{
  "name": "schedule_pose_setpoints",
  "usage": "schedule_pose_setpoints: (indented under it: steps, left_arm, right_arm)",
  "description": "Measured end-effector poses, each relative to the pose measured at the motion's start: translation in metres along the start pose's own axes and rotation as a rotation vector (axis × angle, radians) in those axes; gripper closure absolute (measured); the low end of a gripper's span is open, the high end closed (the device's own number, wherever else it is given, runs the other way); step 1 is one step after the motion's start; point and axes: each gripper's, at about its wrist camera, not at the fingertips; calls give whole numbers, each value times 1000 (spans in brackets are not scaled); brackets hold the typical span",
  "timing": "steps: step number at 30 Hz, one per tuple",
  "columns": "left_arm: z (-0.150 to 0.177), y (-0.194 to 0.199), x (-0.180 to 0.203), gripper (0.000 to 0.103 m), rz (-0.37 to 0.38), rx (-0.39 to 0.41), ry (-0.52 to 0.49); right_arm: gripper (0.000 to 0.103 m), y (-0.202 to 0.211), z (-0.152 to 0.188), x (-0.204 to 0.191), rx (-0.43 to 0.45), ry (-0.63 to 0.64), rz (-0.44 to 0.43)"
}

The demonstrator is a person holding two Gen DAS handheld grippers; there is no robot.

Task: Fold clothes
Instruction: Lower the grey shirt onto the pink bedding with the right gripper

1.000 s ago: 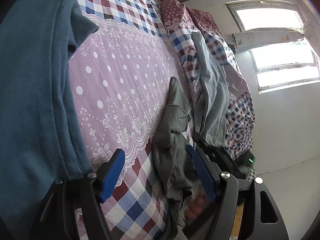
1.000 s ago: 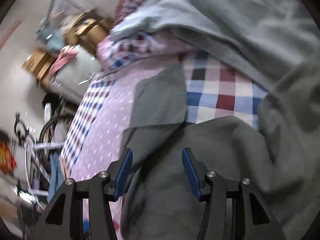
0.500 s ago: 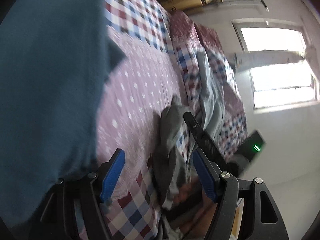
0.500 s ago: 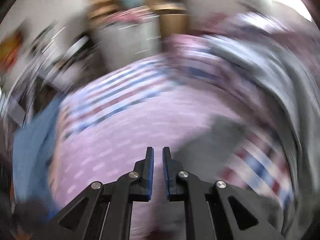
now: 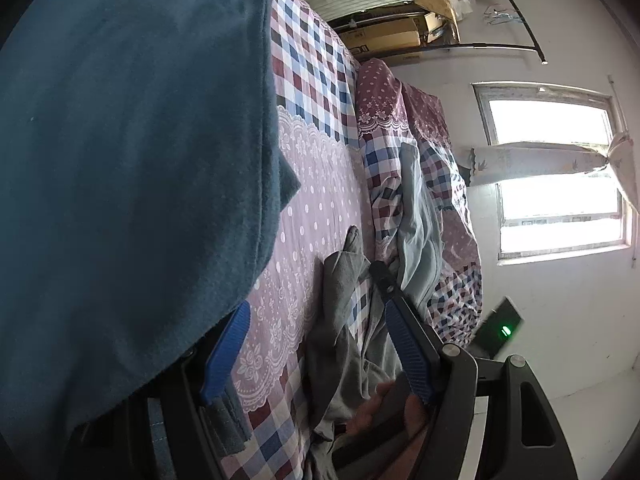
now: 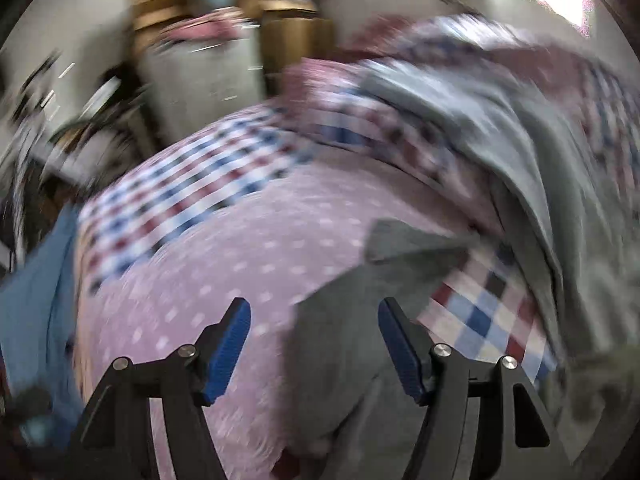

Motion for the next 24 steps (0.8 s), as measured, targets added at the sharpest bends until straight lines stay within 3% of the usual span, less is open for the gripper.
schedule_pose_setpoints:
  steps: [2,5,6,7,8,9,12,15,16,19,20,21,23,24]
  left_arm:
    - [0,0,0,29,-1,-5,1]
    - [0,-1,-1,29,-2,-11,3]
    - [-1,-1,-1,29,1,-16,6]
    - [-2,-1,-2,29,4,-21,10]
    - [-3,-1,-2,29,6,-25,13]
    - [-3,-1,-3,29,9,-29,17]
    - [-5,0,-4,29,20,-37,29]
    - [-7,1,-4,29,33,-44,39]
    - [-9,3,-5,29,47,-38,52]
    - [-13,10,-9,29,92,-18,94]
    - [-15,12,-10,29,108,-11,108]
    - [-16,14,-11,29,123,-4,122]
    - [-17,16,-12,29,134,-1,130]
    - [-17,16,-12,29,138,1,133]
  right_arm:
    - [33,-19,-5,18,-41,-106,30]
    - [36,-46,-3,20,-108,-105,32]
    - [53,-53,-4,15,-128,-64,52]
    - [85,-57,-3,8,-139,-12,65]
    - [99,-59,-2,3,-145,27,84]
    - [101,-55,-2,-1,-132,51,90]
    - [101,-38,-2,-14,-75,134,111]
    - [101,1,-6,-48,58,325,57]
    - [101,17,-4,-64,102,415,15]
    - [101,44,16,-106,102,647,-175]
    - [99,46,23,-113,72,684,-195]
    - [94,47,30,-120,39,719,-212]
    - [72,47,39,-123,-3,719,-229]
    - [53,48,39,-120,4,689,-235]
Point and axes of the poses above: each gripper's, at about its wrist camera, not at the fingertips, and y roughly against the way its jaws point, x to its right, z to its underside, and after that the axes turned 15 degrees about y, right-handed
